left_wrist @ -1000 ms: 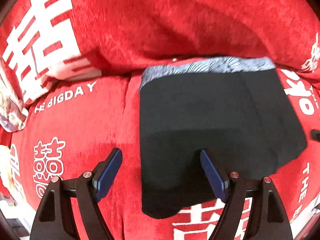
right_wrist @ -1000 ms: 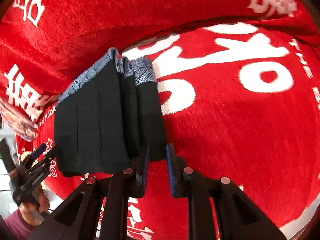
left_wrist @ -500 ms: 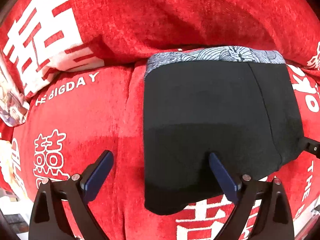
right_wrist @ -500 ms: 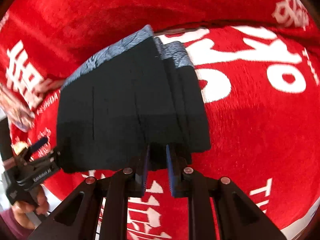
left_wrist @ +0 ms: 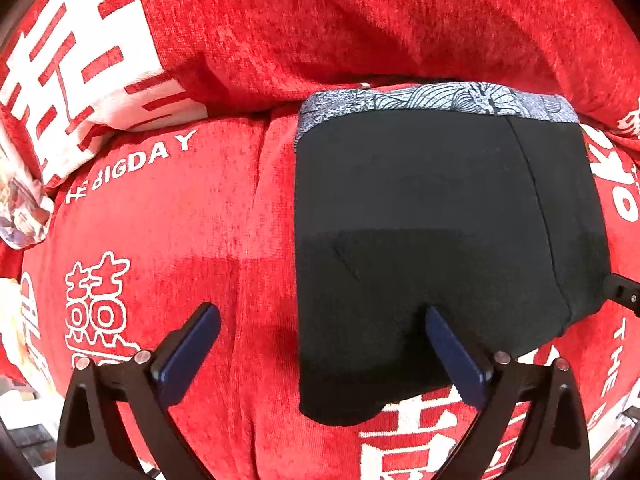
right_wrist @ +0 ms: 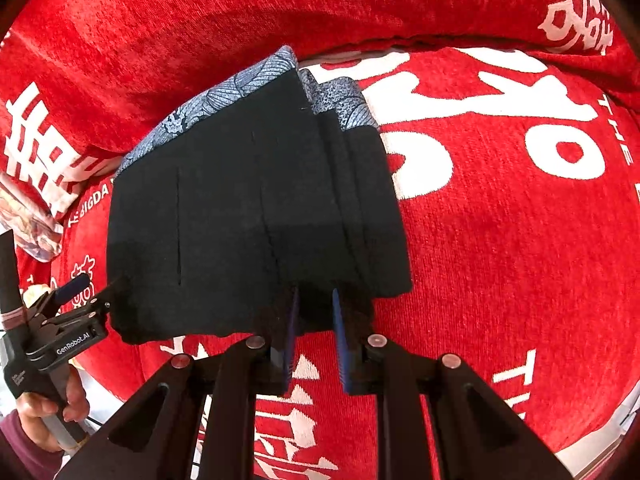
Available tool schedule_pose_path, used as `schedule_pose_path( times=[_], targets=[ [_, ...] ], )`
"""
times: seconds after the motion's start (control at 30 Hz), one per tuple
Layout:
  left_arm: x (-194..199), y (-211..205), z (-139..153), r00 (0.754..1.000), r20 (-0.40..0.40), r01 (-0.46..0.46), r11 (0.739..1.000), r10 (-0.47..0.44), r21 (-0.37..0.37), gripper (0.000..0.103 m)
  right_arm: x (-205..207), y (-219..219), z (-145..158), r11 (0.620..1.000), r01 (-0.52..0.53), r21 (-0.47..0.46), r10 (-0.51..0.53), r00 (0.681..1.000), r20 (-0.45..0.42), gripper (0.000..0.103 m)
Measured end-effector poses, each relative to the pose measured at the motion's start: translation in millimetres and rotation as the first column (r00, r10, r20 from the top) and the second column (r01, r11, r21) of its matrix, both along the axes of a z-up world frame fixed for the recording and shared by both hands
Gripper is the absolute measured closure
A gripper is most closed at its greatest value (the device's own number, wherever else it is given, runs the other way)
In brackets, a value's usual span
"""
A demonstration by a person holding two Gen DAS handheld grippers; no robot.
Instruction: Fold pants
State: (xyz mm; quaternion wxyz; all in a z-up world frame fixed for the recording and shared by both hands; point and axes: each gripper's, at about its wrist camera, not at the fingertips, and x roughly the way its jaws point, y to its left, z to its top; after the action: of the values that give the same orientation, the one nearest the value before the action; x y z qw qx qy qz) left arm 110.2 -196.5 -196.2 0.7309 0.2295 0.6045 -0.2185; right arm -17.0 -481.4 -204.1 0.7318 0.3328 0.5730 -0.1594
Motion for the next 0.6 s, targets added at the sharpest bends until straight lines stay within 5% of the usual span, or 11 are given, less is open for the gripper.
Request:
schedule_pose_path(
  times=[0.4,0.6],
  targets=[
    [0.9,0.3,-1.9,1.0,-0.005,0.002,1.0,-0.002,0.004,0.001,4.6,-3.8,-1.6,1.0,-0.005,0.021,0.005,1.0,-0.013,0.084],
    [1.7,0.1,-4.1,1.0,-0.008,0.003,1.0,-0.003,0.006,0.001,3.8,-6.5,0.0,1.0,-0.007,0.011,0.007,1.0,-0.017,0.071]
  ],
)
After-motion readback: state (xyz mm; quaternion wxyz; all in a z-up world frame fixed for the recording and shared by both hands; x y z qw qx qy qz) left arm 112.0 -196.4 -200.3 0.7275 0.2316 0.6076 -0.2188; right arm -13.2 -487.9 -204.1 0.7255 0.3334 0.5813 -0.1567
